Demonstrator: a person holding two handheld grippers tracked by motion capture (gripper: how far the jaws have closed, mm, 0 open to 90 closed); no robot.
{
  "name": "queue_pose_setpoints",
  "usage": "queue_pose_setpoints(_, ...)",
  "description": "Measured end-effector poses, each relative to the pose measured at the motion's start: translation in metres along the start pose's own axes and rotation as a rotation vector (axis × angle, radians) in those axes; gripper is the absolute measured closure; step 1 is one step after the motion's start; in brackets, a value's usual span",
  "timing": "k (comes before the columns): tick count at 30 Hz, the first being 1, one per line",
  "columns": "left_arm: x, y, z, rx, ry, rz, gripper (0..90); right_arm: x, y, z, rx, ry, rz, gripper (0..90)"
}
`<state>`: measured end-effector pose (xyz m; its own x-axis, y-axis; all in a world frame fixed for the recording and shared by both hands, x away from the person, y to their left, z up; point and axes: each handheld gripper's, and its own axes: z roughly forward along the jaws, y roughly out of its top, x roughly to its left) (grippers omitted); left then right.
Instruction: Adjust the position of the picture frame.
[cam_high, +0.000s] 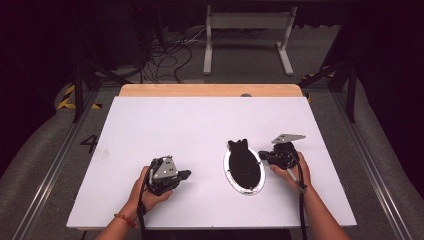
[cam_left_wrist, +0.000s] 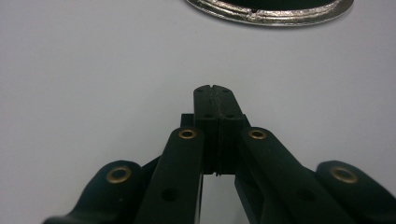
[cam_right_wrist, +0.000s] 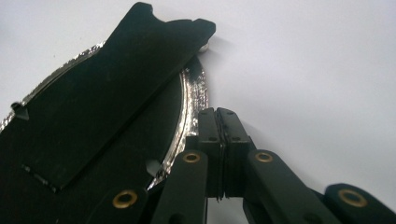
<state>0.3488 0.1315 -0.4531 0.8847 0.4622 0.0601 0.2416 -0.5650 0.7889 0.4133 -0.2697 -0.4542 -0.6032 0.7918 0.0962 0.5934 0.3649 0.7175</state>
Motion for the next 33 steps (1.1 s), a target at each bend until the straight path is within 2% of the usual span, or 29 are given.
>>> queue_pose_setpoints(2, 0.000, 0.000, 0.000, -0.004, -0.003, -0.005, 89.8, 0.001, 0.005, 0.003, 0.010, -0.012, -0.003, 89.7)
queue_pose_setpoints(4, 0.000, 0.000, 0.000, -0.001, -0.004, -0.005, 89.6, 0.005, 0.010, 0.007, 0.019, -0.035, -0.035, 89.5)
queue_pose_setpoints(8, -0.001, 0.000, 0.001, 0.001, -0.011, -0.002, 89.7, 0.007, 0.019, 0.015, 0.035, -0.046, -0.027, 87.8)
queue_pose_setpoints(11, -0.002, 0.000, 0.001, -0.005, -0.018, 0.000, 89.7, 0.013, 0.025, 0.022, 0.033, -0.079, -0.067, 87.4)
queue_pose_setpoints(13, -0.003, 0.000, 0.001, -0.003, -0.023, 0.004, 89.7, 0.014, 0.029, 0.026, 0.037, -0.081, -0.043, 85.9)
queue_pose_setpoints(20, -0.002, -0.001, 0.000, -0.005, -0.031, 0.001, 89.7, 0.022, 0.042, 0.040, 0.041, -0.115, -0.056, 85.1)
queue_pose_setpoints(23, -0.002, -0.001, 0.000, -0.004, -0.033, -0.001, 89.7, 0.026, 0.046, 0.046, 0.032, -0.109, -0.048, 84.7)
queue_pose_setpoints(26, -0.003, -0.001, 0.001, -0.009, -0.039, -0.005, 89.3, 0.030, 0.050, 0.051, 0.032, -0.086, -0.062, 82.0)
queue_pose_setpoints(28, -0.003, -0.002, 0.001, -0.011, -0.043, -0.007, 88.6, 0.033, 0.053, 0.053, 0.037, -0.091, -0.067, 79.3)
queue_pose_setpoints(30, -0.003, -0.002, 0.002, -0.009, -0.049, -0.012, 88.7, 0.035, 0.055, 0.056, 0.038, -0.069, -0.062, 77.2)
queue_pose_setpoints(33, -0.004, -0.002, 0.002, -0.007, -0.047, -0.009, 88.7, 0.042, 0.059, 0.061, 0.044, -0.067, -0.077, 77.0)
